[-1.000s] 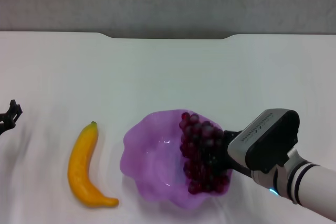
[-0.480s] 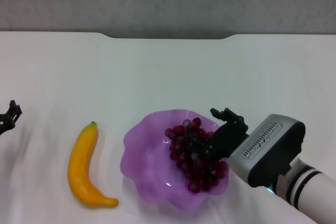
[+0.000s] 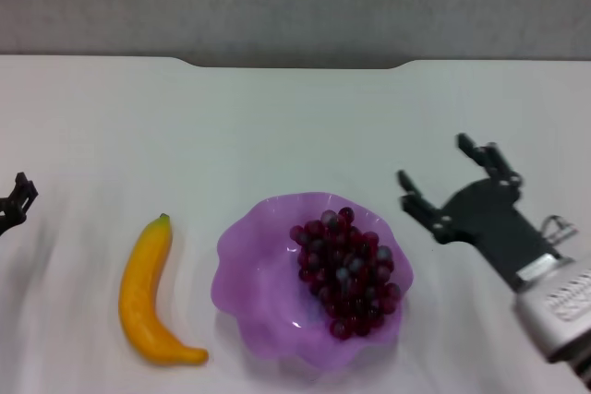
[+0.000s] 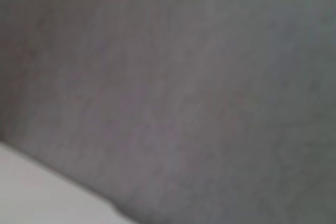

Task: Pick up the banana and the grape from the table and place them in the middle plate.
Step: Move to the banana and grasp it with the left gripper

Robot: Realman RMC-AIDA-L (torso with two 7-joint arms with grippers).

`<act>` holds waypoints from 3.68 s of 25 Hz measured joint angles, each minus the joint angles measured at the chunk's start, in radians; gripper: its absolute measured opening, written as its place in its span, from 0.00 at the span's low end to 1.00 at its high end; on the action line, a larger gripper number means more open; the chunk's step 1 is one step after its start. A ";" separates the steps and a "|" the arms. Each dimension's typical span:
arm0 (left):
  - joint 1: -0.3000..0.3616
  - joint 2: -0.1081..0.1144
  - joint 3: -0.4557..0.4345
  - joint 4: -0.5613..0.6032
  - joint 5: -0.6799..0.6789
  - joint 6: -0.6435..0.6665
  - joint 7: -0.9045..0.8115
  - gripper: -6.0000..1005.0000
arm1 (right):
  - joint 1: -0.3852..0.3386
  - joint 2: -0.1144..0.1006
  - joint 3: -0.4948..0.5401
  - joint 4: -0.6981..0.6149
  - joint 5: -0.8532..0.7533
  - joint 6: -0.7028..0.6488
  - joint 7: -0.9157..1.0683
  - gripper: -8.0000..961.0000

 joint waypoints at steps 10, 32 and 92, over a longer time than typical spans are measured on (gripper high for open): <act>0.066 0.001 0.000 -0.013 0.252 0.138 -0.227 0.89 | 0.082 -0.002 0.043 -0.214 0.108 0.036 0.234 0.86; 0.361 0.191 -0.194 -0.824 0.788 -0.427 -0.483 0.89 | 0.145 0.003 0.033 -0.322 0.234 0.129 0.251 0.86; 0.091 0.001 -0.465 -0.850 0.778 -1.551 -0.115 0.86 | 0.169 0.003 0.023 -0.324 0.231 0.146 0.243 0.86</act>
